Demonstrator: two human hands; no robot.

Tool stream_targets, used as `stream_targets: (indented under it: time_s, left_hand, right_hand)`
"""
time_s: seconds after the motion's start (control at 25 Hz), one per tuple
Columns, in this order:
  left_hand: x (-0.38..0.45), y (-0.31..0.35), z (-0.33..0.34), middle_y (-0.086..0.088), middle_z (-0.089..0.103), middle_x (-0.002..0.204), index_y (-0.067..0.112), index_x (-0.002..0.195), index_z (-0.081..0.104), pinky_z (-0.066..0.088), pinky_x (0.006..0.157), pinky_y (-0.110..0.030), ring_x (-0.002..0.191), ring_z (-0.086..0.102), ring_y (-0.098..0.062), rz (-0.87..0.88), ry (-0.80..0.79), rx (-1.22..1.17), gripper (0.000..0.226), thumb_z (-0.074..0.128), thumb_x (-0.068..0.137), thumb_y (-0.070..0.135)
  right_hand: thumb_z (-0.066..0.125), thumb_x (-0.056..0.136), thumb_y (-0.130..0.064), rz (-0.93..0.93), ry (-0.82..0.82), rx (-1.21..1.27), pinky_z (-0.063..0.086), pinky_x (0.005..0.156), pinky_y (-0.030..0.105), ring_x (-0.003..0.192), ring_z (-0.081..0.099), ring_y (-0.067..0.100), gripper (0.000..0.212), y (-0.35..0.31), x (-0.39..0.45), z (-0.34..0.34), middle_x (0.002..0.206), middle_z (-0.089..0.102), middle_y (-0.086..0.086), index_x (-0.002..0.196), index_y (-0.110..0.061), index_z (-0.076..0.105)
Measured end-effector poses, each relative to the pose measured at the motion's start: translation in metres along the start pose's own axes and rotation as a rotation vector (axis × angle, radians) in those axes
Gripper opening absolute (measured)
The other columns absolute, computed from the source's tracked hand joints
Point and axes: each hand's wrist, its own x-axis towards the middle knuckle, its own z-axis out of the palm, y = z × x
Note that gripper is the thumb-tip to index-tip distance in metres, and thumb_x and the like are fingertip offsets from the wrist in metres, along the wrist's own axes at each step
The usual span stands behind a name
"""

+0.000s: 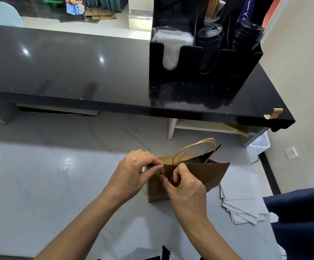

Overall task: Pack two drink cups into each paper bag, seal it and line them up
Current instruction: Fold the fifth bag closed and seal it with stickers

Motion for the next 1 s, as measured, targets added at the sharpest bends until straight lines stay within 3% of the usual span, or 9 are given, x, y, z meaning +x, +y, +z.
stream_targets:
  time_s: [0.28,0.44,0.64,0.72,0.84,0.92,1.0]
  left_hand:
    - [0.000,0.002,0.001,0.016,0.066,0.090,0.025,0.098,0.073,0.052,0.074,-0.034,0.084,0.056,-0.007,-0.015,-0.020,-0.011,0.006,0.069,0.094,0.028]
    - [0.001,0.003,-0.003,0.014,0.066,0.089,0.023,0.096,0.072,0.049,0.073,-0.034,0.082,0.055,-0.007,0.031,-0.040,0.051,0.004,0.068,0.095,0.026]
    - [0.001,0.002,-0.012,0.016,0.061,0.089,0.024,0.093,0.066,0.046,0.071,-0.030,0.079,0.050,-0.005,0.047,-0.009,0.139,0.004,0.065,0.097,0.026]
    - [-0.001,-0.002,-0.015,0.017,0.059,0.092,0.025,0.096,0.064,0.045,0.073,-0.030,0.080,0.049,-0.007,0.038,-0.002,0.148,0.003,0.062,0.098,0.023]
    - [-0.003,-0.008,-0.017,0.018,0.059,0.096,0.027,0.101,0.065,0.044,0.076,-0.029,0.083,0.050,-0.007,0.019,-0.005,0.135,0.008,0.058,0.100,0.022]
    - [-0.002,-0.011,-0.018,0.019,0.059,0.097,0.029,0.103,0.064,0.044,0.076,-0.029,0.084,0.050,-0.008,0.023,-0.017,0.142,0.011,0.054,0.102,0.024]
    - [0.000,-0.013,-0.018,0.020,0.059,0.097,0.031,0.104,0.063,0.045,0.076,-0.029,0.086,0.050,-0.008,0.024,-0.030,0.149,0.012,0.052,0.103,0.025]
  right_hand:
    - [0.083,0.084,-0.034,0.001,-0.019,0.012,0.043,0.051,0.023,0.058,0.053,0.010,0.045,0.003,-0.001,-0.001,0.064,0.050,-0.014,0.075,-0.027,0.039]
    - [0.080,0.085,-0.038,-0.001,-0.050,0.034,0.042,0.053,0.016,0.061,0.055,0.004,0.045,0.005,0.000,-0.001,0.065,0.050,-0.017,0.074,-0.033,0.036]
    - [0.077,0.088,-0.036,0.015,-0.064,0.138,0.042,0.053,0.018,0.064,0.055,0.010,0.039,0.019,0.003,-0.006,0.064,0.052,-0.014,0.074,-0.030,0.041]
    - [0.075,0.089,-0.037,0.039,-0.024,0.164,0.041,0.052,0.022,0.061,0.053,0.013,0.037,0.027,0.005,-0.011,0.066,0.053,-0.010,0.074,-0.028,0.043]
    - [0.071,0.091,-0.039,0.055,0.077,0.178,0.038,0.050,0.017,0.062,0.055,0.012,0.030,0.037,0.011,-0.020,0.074,0.056,-0.012,0.079,-0.031,0.045]
    - [0.069,0.092,-0.039,0.079,0.144,0.217,0.043,0.053,0.016,0.068,0.059,0.011,0.023,0.040,0.016,-0.026,0.081,0.059,-0.014,0.087,-0.034,0.047]
    - [0.071,0.091,-0.033,0.116,0.220,0.270,0.048,0.056,0.023,0.070,0.060,0.014,0.025,0.045,0.022,-0.030,0.082,0.058,-0.014,0.096,-0.036,0.047]
